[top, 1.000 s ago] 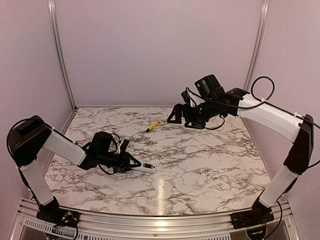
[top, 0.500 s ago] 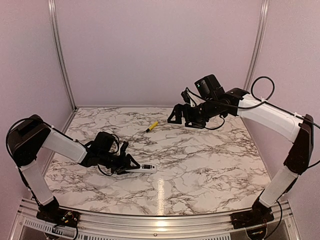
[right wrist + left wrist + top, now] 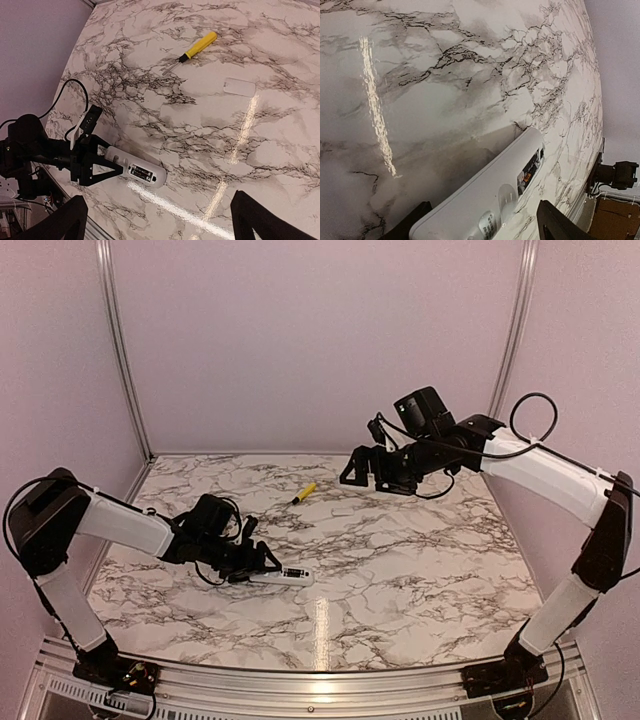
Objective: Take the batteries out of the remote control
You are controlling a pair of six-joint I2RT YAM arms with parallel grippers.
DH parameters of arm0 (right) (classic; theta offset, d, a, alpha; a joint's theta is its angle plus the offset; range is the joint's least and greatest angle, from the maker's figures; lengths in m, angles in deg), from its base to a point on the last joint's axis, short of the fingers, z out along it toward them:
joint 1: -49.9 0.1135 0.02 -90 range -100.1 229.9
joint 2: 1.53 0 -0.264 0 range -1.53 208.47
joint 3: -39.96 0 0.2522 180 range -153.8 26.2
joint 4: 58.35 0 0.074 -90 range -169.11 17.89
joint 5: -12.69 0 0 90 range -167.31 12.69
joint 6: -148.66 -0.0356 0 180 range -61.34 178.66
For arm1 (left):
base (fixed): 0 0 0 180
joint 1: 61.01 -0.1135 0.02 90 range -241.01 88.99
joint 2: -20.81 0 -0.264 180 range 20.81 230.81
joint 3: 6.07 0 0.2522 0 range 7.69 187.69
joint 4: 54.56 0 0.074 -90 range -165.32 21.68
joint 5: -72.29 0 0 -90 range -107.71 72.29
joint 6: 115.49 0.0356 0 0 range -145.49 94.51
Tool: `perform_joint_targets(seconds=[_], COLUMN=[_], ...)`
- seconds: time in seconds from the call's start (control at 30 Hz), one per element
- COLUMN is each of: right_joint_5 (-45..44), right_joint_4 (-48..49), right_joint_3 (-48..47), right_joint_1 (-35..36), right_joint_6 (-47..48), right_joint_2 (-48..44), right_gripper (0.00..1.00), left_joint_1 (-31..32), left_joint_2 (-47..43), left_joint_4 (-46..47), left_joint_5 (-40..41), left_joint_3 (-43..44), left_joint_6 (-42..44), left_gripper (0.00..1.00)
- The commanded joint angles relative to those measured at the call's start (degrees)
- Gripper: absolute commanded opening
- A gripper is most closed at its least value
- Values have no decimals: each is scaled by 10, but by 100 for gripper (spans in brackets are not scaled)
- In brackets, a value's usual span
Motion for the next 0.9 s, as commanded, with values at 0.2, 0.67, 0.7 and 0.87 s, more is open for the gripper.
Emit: perform_joint_targets(seconds=[0.2, 0.67, 0.7, 0.87], right_joint_5=[-24, -36, -37, -41], right_joint_4=[-13, -24, -24, -30], right_joint_3=[10, 6, 4, -7], right_joint_1=[0, 0, 0, 0], right_joint_6=[9, 21, 21, 23], right_joint_2=[-29, -29, -28, -22], right_gripper=[99, 98, 98, 98], left_joint_1=[-1, -2, -2, -2], left_joint_2=[-26, -78, -80, -86], left_joint_4=[-131, -265, -273, -314], left_joint_5=[73, 199, 208, 261], left_joint_3=[11, 86, 94, 133], left_joint_6=[40, 118, 124, 157], left_gripper=[83, 93, 94, 95])
